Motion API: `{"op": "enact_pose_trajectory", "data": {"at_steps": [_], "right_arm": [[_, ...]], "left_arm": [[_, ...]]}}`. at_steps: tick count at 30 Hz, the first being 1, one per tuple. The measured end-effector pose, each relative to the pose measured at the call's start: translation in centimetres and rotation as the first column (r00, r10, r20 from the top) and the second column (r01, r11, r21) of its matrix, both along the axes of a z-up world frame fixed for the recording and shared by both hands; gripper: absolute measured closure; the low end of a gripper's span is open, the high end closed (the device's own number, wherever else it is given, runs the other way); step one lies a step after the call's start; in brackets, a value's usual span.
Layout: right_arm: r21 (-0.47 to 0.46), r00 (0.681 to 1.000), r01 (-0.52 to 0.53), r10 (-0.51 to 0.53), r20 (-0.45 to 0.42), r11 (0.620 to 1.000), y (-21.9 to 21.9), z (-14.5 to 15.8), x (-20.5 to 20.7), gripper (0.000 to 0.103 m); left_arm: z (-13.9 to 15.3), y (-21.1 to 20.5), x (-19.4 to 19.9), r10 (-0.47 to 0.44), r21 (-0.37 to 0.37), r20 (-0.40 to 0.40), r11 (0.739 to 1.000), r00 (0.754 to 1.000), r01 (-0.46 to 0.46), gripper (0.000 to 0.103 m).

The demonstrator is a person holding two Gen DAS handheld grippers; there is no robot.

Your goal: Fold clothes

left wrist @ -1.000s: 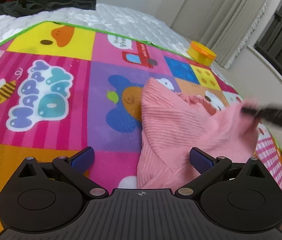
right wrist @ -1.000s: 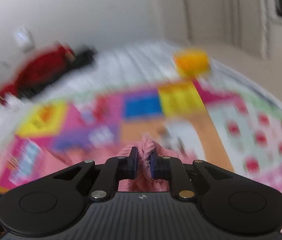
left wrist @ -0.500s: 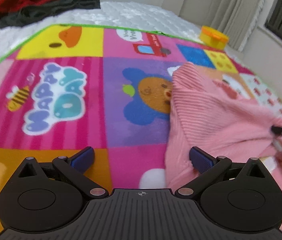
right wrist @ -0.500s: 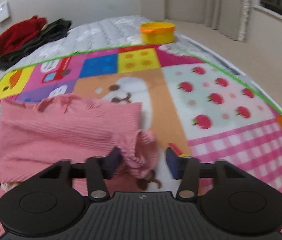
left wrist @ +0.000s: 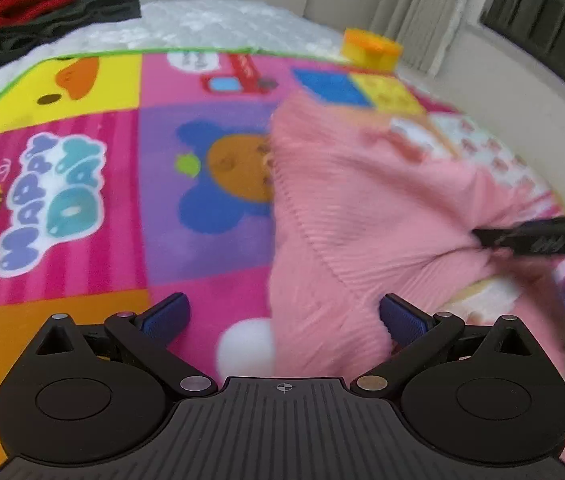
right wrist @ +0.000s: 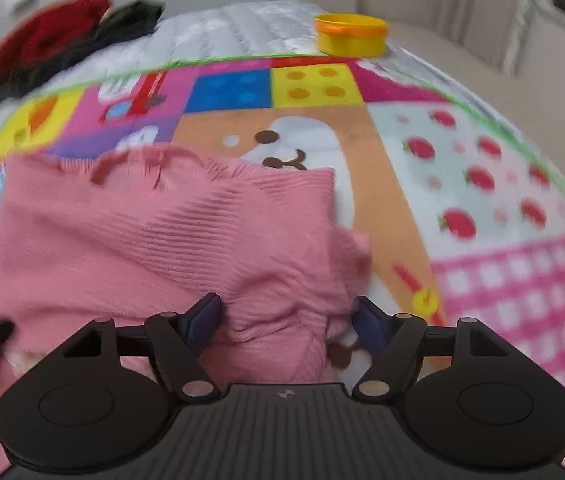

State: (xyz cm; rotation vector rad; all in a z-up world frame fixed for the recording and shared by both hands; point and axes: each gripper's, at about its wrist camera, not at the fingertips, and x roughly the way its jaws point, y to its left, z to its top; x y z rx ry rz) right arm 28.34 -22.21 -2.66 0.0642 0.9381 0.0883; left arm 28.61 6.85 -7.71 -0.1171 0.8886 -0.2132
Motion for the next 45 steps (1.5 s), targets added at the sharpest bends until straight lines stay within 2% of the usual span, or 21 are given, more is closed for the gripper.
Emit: {"op": "enact_pose_trajectory", "data": {"at_steps": [2,6,11,12,13,14,15,17,19,20,24,27,28,30,33,36,39,41,42,44,45], "right_arm": [[0.045,0.997,-0.060,0.058,0.041,0.997,-1.4,2.6,-1.7,0.032],[0.001,0.981,-0.194,0.194,0.030,0.981,-4.1,6.1,-6.5,0.029],[-0.012,0.962,-0.253,0.250,-0.113,0.967,-6.3,3.7,-12.2,0.031],[-0.002,0.958,-0.254,0.252,-0.138,0.967,-6.4,2.6,-13.1,0.043],[0.012,0.954,-0.254,0.253,-0.163,0.967,-6.4,1.4,-13.8,0.064],[0.012,0.951,-0.259,0.257,-0.170,0.966,-6.1,0.9,-14.3,0.074],[0.008,0.950,-0.265,0.263,-0.170,0.964,-5.7,0.5,-14.6,0.077],[0.007,0.944,-0.292,0.290,-0.160,0.956,-4.9,0.2,-15.1,0.087],[-0.014,0.936,-0.324,0.319,-0.146,0.946,-4.5,0.9,-15.2,0.087],[-0.041,0.932,-0.339,0.329,-0.153,0.940,-4.4,0.9,-15.2,0.087],[-0.093,0.921,-0.366,0.345,-0.183,0.926,-5.1,0.7,-15.2,0.083],[-0.073,0.938,-0.337,0.328,-0.109,0.939,-6.1,2.5,-14.7,0.073],[-0.059,0.945,-0.323,0.319,-0.079,0.944,-6.4,3.2,-14.4,0.071],[-0.023,0.952,-0.307,0.307,-0.009,0.951,-6.2,4.6,-13.3,0.071],[0.024,0.948,-0.302,0.298,0.109,0.953,-4.9,6.6,-10.7,0.071],[0.080,0.944,-0.292,0.273,0.185,0.953,-3.0,7.3,-6.9,0.071],[0.109,0.956,-0.265,0.247,0.158,0.958,-1.2,5.1,-2.6,0.072],[0.064,0.966,-0.241,0.233,0.113,0.969,-0.2,2.6,0.2,0.072],[0.060,0.971,-0.228,0.221,0.094,0.972,-0.2,1.7,1.0,0.078],[0.063,0.979,-0.200,0.197,0.058,0.978,-0.5,0.3,2.2,0.082],[0.064,0.982,-0.187,0.184,0.040,0.980,-0.7,-0.5,2.8,0.082]], "left_arm": [[0.4,0.0,-0.3,0.004,-0.007,0.003,1.000,1.000,-0.004,0.000],[0.6,0.7,-1.4,-0.014,-0.100,-0.061,0.995,0.998,0.008,0.000],[1.1,0.1,-4.9,-0.097,-0.119,-0.146,0.990,0.985,0.079,0.000],[1.0,0.0,-5.9,-0.109,-0.119,-0.173,0.989,0.979,0.090,0.000],[0.9,-0.1,-6.8,-0.118,-0.110,-0.191,0.989,0.974,0.098,0.001],[0.9,-0.3,-7.8,-0.126,-0.088,-0.209,0.990,0.970,0.110,0.005],[1.0,-0.6,-8.7,-0.134,-0.054,-0.220,0.991,0.966,0.125,0.010],[1.5,-1.4,-9.8,-0.155,0.013,-0.246,0.986,0.957,0.164,0.038],[2.1,-2.3,-10.8,-0.181,0.067,-0.281,0.976,0.943,0.207,0.054],[2.3,-2.7,-11.2,-0.193,0.091,-0.299,0.969,0.935,0.229,0.056],[2.9,-3.2,-12.5,-0.217,0.180,-0.357,0.939,0.909,0.295,0.054],[4.7,-3.0,-12.8,-0.234,0.209,-0.330,0.927,0.914,0.313,0.051],[5.5,-3.1,-12.7,-0.243,0.214,-0.308,0.924,0.920,0.316,0.046],[7.3,-3.1,-11.7,-0.253,0.188,-0.247,0.934,0.935,0.303,0.043],[10.2,-2.6,-8.8,-0.260,0.064,-0.097,0.962,0.961,0.267,0.040],[10.8,-2.5,-4.2,-0.231,-0.040,0.007,0.972,0.973,0.231,0.043],[8.6,-2.0,1.1,-0.154,-0.095,0.002,0.983,0.988,0.154,0.046],[6.0,-1.4,4.2,-0.104,-0.082,-0.042,0.992,0.994,0.100,0.046],[4.4,-0.9,5.5,-0.065,-0.045,-0.079,0.997,0.995,0.062,0.046],[2.0,0.3,7.7,-0.021,-0.036,-0.144,0.999,0.989,0.016,0.032],[1.4,1.0,8.4,-0.014,-0.055,-0.167,0.998,0.986,0.005,0.031]]}}
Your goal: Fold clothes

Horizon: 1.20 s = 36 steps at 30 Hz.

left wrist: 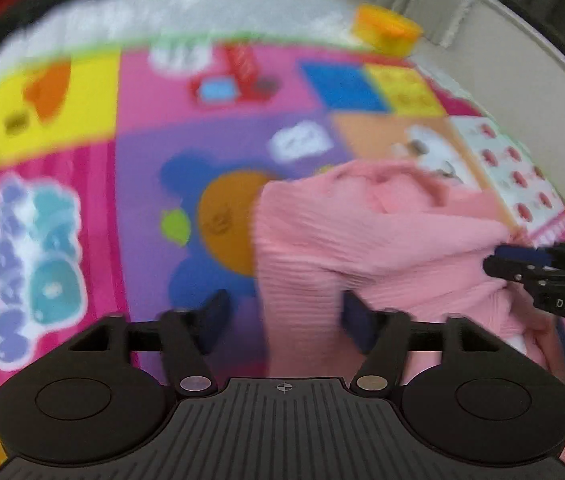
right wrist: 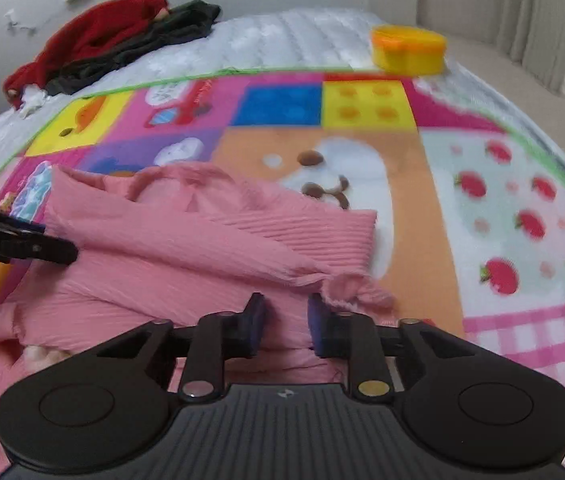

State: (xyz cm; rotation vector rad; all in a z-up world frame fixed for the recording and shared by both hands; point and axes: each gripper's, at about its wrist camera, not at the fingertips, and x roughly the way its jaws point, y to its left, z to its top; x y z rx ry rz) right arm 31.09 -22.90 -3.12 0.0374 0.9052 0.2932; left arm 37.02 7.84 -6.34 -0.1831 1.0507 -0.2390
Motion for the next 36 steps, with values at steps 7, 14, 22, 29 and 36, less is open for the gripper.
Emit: {"op": "enact_pose_trajectory", "data": {"at_steps": [7,14,22,29,36], "right_arm": [[0.165,0.993,0.108,-0.114,0.028,0.980,-4.2,3.9,2.0,0.057],[0.110,0.984,0.158,-0.146,-0.106,0.981,-1.3,-0.8,6.1,0.055],[0.133,0.999,-0.040,0.038,0.018,0.990,-0.4,5.8,-0.4,0.094],[0.132,0.989,-0.146,0.147,0.001,0.980,-2.5,10.9,-11.4,0.094],[-0.134,0.951,-0.288,0.266,-0.159,0.948,-2.0,6.8,-20.3,0.087]], "left_arm": [[3.0,3.2,0.5,0.033,-0.234,0.047,0.972,0.998,-0.021,0.022],[0.2,0.5,4.1,0.091,-0.178,-0.046,0.979,0.995,-0.098,0.023],[3.2,-1.4,1.1,-0.042,-0.112,0.028,0.993,0.999,0.045,0.085],[9.4,-0.9,-9.5,-0.160,-0.103,0.057,0.981,0.986,0.165,0.087],[6.8,-1.8,-18.7,-0.271,0.001,-0.148,0.962,0.951,0.274,0.070]]}}
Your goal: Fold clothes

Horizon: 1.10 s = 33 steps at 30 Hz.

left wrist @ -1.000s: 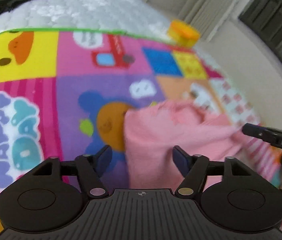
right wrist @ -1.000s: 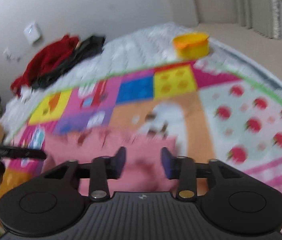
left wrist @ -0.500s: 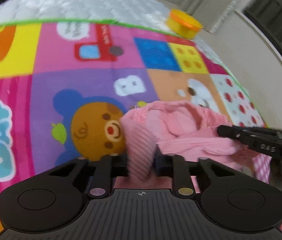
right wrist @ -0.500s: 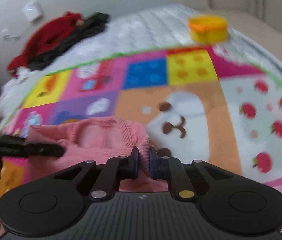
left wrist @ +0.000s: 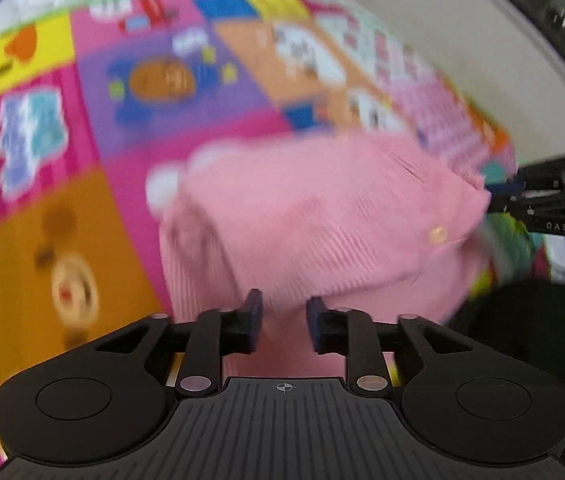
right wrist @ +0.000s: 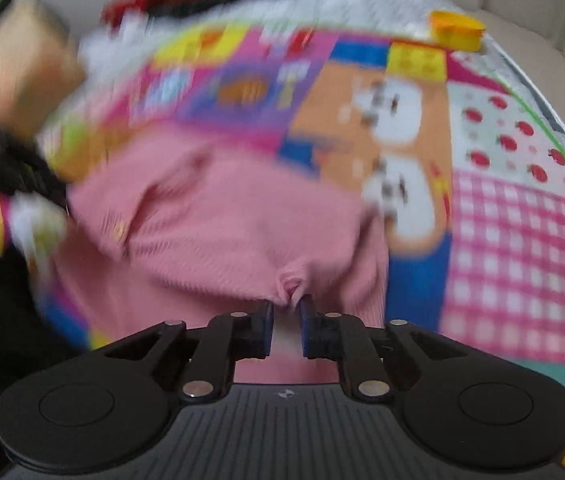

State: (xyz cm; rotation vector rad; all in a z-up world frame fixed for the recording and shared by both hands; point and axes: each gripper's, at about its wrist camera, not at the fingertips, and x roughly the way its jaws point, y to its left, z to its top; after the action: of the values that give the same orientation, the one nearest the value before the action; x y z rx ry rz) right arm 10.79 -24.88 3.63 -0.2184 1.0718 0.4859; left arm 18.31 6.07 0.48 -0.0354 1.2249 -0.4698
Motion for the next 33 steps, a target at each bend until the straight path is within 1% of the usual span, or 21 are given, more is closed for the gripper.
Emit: {"op": "enact_pose_trajectory", "data": {"at_steps": [2,4,7,8,11,13,14,16,18,19,20,21,22,23,24,25,26,28,30,31,33], "right_arm": [[-0.008,1.000,0.009,-0.009,0.005,1.000,-0.7,0.3,-1.3,0.080],[0.031,0.999,0.043,-0.044,0.016,0.999,-1.6,1.3,-1.6,0.060],[0.100,0.994,0.095,-0.099,0.037,0.990,-2.3,2.6,-0.8,0.045],[0.121,0.992,0.113,-0.118,0.040,0.986,-2.4,2.7,-0.3,0.045],[0.201,0.981,0.185,-0.193,0.018,0.962,-2.5,2.3,1.8,0.043],[0.252,0.967,0.252,-0.251,-0.037,0.934,-2.3,0.9,3.3,0.038],[0.261,0.961,0.277,-0.271,-0.062,0.925,-2.1,0.0,4.1,0.037],[0.235,0.953,0.303,-0.291,-0.086,0.924,-1.4,-1.9,5.3,0.037],[0.197,0.956,0.294,-0.284,-0.077,0.935,-0.4,-3.2,6.0,0.038],[0.183,0.963,0.270,-0.263,-0.059,0.945,0.1,-3.3,6.0,0.047],[0.169,0.969,0.246,-0.242,-0.041,0.954,0.6,-3.3,6.0,0.055],[0.154,0.975,0.222,-0.221,-0.023,0.963,1.1,-3.4,5.9,0.072],[0.139,0.980,0.198,-0.199,-0.005,0.970,1.6,-3.4,5.9,0.082],[0.123,0.984,0.174,-0.177,0.012,0.977,2.1,-3.5,5.8,0.084],[0.132,0.987,0.152,-0.157,0.030,0.980,2.1,-2.8,5.5,0.087],[0.147,0.989,0.130,-0.138,0.048,0.981,2.0,-1.8,5.1,0.088],[0.158,0.991,0.115,-0.125,0.054,0.981,1.8,-0.9,4.7,0.088],[0.179,0.994,0.085,-0.095,0.050,0.980,1.2,0.9,3.9,0.088],[0.167,0.998,0.038,-0.046,0.044,0.985,0.8,2.0,3.1,0.088],[0.155,0.999,0.019,-0.023,0.025,0.988,0.7,1.8,2.8,0.088],[0.127,1.000,-0.016,0.019,-0.024,0.992,0.6,1.1,2.4,0.086]], "left_arm": [[-0.1,0.2,-1.7,-0.011,0.016,-0.016,1.000,1.000,0.011,0.050],[0.3,0.6,-2.7,-0.009,0.005,-0.008,1.000,1.000,0.009,0.039],[1.2,1.2,-2.8,0.038,-0.047,0.018,0.998,0.999,-0.037,0.025],[1.3,1.4,-2.5,0.066,-0.071,0.024,0.995,0.998,-0.064,0.021],[0.3,1.6,-0.9,0.167,-0.154,-0.003,0.974,0.986,-0.166,0.018],[-1.3,1.3,0.6,0.231,-0.176,-0.038,0.956,0.972,-0.234,0.017],[-2.1,1.2,1.4,0.261,-0.181,-0.056,0.947,0.964,-0.267,0.017],[-3.9,0.9,2.7,0.299,-0.152,-0.081,0.939,0.951,-0.309,0.017],[-5.3,0.5,3.5,0.309,-0.126,-0.091,0.939,0.947,-0.319,0.018],[-5.9,0.2,3.8,0.307,-0.116,-0.092,0.942,0.947,-0.316,0.022],[-6.4,-0.1,4.1,0.302,-0.105,-0.090,0.945,0.949,-0.311,0.031],[-6.3,-0.4,4.0,0.289,-0.096,-0.075,0.950,0.954,-0.296,0.038],[-6.3,-0.7,4.0,0.276,-0.085,-0.061,0.956,0.959,-0.281,0.047],[-6.2,-1.0,4.0,0.263,-0.075,-0.046,0.961,0.964,-0.266,0.055],[-6.0,-1.3,3.9,0.250,-0.065,-0.031,0.966,0.968,-0.251,0.059],[-5.3,-1.5,3.7,0.237,-0.061,-0.014,0.970,0.971,-0.237,0.068],[-4.4,-1.5,3.4,0.230,-0.066,-0.003,0.971,0.973,-0.230,0.073],[-2.3,-1.1,2.7,0.226,-0.105,-0.001,0.969,0.974,-0.225,0.075],[-0.4,-0.6,1.8,0.214,-0.153,-0.009,0.965,0.977,-0.213,0.076],[0.3,-0.4,1.4,0.208,-0.172,-0.016,0.963,0.978,-0.208,0.075],[0.1,-0.6,0.4,0.194,-0.170,-0.061,0.965,0.979,-0.202,0.074]]}}
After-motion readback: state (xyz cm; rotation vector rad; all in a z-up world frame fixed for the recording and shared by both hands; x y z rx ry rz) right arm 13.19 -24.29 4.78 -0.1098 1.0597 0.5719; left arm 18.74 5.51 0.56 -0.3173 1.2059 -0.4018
